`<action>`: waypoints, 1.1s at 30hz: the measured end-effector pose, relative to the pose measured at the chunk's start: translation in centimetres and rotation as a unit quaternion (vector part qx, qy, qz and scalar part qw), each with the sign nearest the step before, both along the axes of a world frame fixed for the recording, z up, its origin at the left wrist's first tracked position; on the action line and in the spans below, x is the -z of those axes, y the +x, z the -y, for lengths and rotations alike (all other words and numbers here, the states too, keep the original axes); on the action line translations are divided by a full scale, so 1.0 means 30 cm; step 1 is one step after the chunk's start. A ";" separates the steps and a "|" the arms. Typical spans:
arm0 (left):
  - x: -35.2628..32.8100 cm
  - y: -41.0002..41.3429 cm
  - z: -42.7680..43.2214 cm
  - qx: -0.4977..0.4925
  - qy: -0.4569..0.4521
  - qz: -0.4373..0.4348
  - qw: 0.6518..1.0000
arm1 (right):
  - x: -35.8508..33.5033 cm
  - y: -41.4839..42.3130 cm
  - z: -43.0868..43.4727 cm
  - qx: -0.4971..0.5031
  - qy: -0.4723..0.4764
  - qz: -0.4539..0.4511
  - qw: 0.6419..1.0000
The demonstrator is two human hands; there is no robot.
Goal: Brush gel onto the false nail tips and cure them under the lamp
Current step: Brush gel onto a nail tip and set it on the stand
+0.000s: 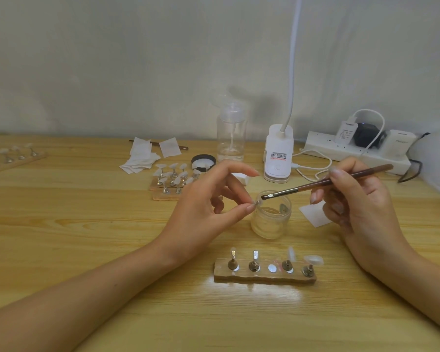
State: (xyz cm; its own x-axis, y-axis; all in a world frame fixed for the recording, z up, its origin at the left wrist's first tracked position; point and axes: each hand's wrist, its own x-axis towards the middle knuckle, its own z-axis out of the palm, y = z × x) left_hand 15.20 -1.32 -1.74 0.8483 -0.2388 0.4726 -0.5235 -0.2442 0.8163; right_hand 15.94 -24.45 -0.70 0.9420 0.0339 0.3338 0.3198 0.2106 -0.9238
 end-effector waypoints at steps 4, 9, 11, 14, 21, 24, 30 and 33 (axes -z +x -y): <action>-0.001 0.000 -0.001 -0.002 0.002 -0.001 1.000 | 0.005 0.000 -0.003 -0.004 -0.018 -0.004 1.000; -0.002 -0.002 0.000 -0.001 0.001 -0.003 1.000 | 0.004 0.005 0.003 0.010 -0.003 -0.010 1.000; -0.002 -0.002 0.000 -0.001 0.002 -0.003 1.000 | 0.005 0.003 0.001 -0.007 -0.004 0.003 1.000; -0.003 -0.002 0.000 0.000 0.001 -0.002 1.000 | 0.007 0.001 -0.004 -0.002 -0.020 -0.009 1.000; -0.002 -0.002 0.001 0.001 -0.001 0.000 1.000 | 0.002 0.000 0.001 -0.006 -0.006 0.003 1.000; -0.001 -0.002 0.000 0.001 0.002 0.001 1.000 | 0.003 0.000 -0.005 -0.001 -0.021 -0.013 1.000; -0.001 -0.001 -0.001 0.002 0.001 0.000 1.000 | 0.002 0.000 0.001 -0.003 -0.007 0.002 1.000; 0.001 0.000 -0.001 0.004 -0.002 -0.001 1.000 | 0.003 -0.002 -0.005 -0.001 -0.026 -0.008 1.000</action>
State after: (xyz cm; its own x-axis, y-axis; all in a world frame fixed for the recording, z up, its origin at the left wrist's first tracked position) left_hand 15.20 -1.29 -1.76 0.8479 -0.2430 0.4712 -0.5229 -0.2365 0.8189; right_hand 15.87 -24.30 -0.78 0.9473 0.0523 0.3159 0.3041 0.1623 -0.9387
